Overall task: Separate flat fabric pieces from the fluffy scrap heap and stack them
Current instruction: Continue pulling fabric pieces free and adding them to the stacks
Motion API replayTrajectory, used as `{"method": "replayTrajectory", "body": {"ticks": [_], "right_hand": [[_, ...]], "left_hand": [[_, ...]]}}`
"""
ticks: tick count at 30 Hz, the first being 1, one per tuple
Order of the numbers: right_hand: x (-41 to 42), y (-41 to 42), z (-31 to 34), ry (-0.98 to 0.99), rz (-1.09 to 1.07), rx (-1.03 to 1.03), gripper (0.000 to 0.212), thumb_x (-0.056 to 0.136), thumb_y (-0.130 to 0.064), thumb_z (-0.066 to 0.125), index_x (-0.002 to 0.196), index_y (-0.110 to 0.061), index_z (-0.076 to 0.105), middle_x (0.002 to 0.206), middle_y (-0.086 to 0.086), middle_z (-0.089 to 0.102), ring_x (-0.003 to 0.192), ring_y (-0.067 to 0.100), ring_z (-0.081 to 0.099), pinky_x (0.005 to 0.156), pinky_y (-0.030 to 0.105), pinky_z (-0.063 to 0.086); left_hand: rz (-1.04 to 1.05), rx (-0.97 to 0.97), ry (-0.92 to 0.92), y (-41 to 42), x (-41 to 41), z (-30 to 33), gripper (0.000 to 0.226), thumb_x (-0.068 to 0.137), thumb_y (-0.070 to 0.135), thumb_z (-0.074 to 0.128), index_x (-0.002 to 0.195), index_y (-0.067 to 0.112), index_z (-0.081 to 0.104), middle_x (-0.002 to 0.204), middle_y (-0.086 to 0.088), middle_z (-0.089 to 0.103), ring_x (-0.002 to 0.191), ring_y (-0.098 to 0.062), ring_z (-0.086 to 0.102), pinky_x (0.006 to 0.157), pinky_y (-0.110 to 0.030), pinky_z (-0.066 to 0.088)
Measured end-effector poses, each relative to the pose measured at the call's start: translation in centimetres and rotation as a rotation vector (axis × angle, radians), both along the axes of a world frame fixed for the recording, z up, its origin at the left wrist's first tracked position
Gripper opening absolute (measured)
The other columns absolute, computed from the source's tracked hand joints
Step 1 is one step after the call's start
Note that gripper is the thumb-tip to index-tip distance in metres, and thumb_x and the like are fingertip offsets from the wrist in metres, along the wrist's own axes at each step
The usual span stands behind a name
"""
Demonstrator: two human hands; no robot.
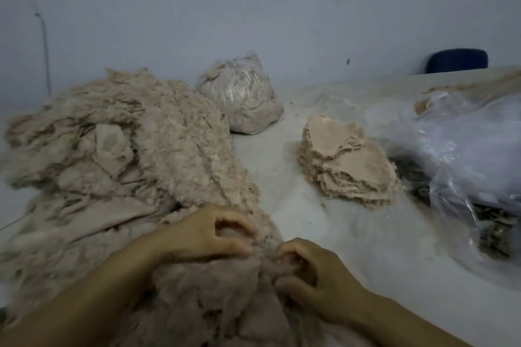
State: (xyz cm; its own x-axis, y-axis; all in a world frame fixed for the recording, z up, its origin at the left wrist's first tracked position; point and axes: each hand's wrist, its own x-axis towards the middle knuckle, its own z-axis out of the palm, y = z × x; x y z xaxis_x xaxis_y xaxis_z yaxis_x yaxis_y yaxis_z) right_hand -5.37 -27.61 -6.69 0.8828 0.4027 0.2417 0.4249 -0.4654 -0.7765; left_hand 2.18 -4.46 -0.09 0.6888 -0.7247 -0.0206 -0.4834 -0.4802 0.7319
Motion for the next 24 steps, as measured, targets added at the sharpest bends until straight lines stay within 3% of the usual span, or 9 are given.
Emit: {"method": "replayTrajectory", "body": {"ticks": [3,6,9,11,14,16,19,21,24], "right_hand": [[-1.1,-0.2,-1.1,-0.071,0.081,-0.163,0.025,0.083,-0.047,0.068,0.102,-0.033,0.061,0.100,-0.017,0.051,0.098,-0.001,0.048,0.086,0.017,0.039],[-1.7,-0.1,-1.7,-0.103,0.035,-0.181,0.017,0.093,-0.023,0.060,0.082,-0.010,0.064,0.089,-0.006,0.051,0.092,0.015,0.049,0.086,0.032,0.040],[-2.1,0.7,-1.0,-0.081,-0.115,-0.142,0.036,0.095,-0.045,0.048,0.081,-0.014,0.062,0.089,-0.005,0.054,0.092,0.009,0.046,0.084,0.027,0.035],[-2.0,1.2,-0.5,-0.004,-0.188,-0.205,0.039,0.085,-0.062,0.052,0.093,-0.026,0.062,0.101,-0.012,0.048,0.100,0.006,0.039,0.090,0.025,0.033],[-2.1,2.7,-0.1,-0.030,-0.153,-0.291,0.027,0.084,-0.051,0.064,0.090,-0.025,0.064,0.103,-0.016,0.044,0.104,0.008,0.035,0.094,0.025,0.033],[-2.0,2.9,0.4,-0.102,-0.224,-0.098,0.021,0.091,-0.032,0.062,0.079,-0.015,0.059,0.087,-0.008,0.053,0.091,0.012,0.047,0.084,0.026,0.039],[-0.9,1.3,1.8,-0.011,-0.454,0.355,0.024,0.096,-0.019,0.053,0.075,-0.009,0.049,0.066,0.004,0.049,0.062,0.011,0.046,0.063,0.026,0.038],[0.0,0.4,2.4,0.024,-0.487,0.455,0.022,0.096,-0.018,0.052,0.076,-0.012,0.050,0.061,-0.008,0.045,0.057,0.004,0.042,0.058,0.019,0.037],[1.1,0.3,2.0,-0.016,-0.572,0.466,0.019,0.097,-0.018,0.051,0.079,-0.012,0.054,0.065,-0.012,0.050,0.059,0.000,0.044,0.057,0.014,0.037]], "left_hand": [[-0.098,0.201,-0.187,2.9,-2.0,-1.7,0.058,0.065,0.066,0.071,0.118,0.046,0.059,0.148,0.026,0.026,0.139,0.007,0.017,0.111,-0.012,0.018],[-0.085,0.399,-0.422,3.8,-3.0,-4.4,0.067,0.078,0.067,0.051,0.127,0.022,0.057,0.149,0.020,-0.002,0.142,-0.001,-0.008,0.109,-0.009,-0.007],[0.168,0.101,-0.297,3.5,-3.3,-5.4,0.038,0.096,0.025,0.050,0.131,0.013,0.052,0.144,0.017,0.025,0.141,-0.008,0.023,0.107,-0.003,0.012],[0.250,-0.094,-0.183,2.5,-3.4,-5.3,0.039,0.096,0.022,0.047,0.135,0.023,0.041,0.137,0.021,0.038,0.132,0.000,0.037,0.101,-0.002,0.025],[0.391,-0.258,-0.069,0.8,-3.0,-5.2,0.041,0.098,0.013,0.043,0.139,0.011,0.037,0.135,0.010,0.045,0.125,-0.007,0.043,0.100,-0.010,0.035],[0.515,-0.202,-0.154,-0.1,-2.4,-4.7,0.024,0.098,0.005,0.044,0.121,-0.003,0.046,0.124,-0.017,0.055,0.111,-0.021,0.051,0.096,-0.034,0.041],[0.598,-0.083,-0.510,-1.1,-2.0,-3.9,0.033,0.087,-0.010,0.045,0.119,-0.002,0.050,0.130,-0.016,0.048,0.123,-0.026,0.043,0.104,-0.034,0.033],[0.478,-0.194,-0.596,-2.6,-2.6,-3.3,0.043,0.088,-0.003,0.047,0.131,0.006,0.049,0.140,-0.005,0.043,0.131,-0.014,0.035,0.112,-0.029,0.025],[0.272,-0.089,-0.348,-5.8,-3.4,-3.4,0.052,0.088,0.048,0.052,0.135,0.029,0.045,0.133,0.011,0.049,0.120,-0.002,0.044,0.100,-0.022,0.036]]}}
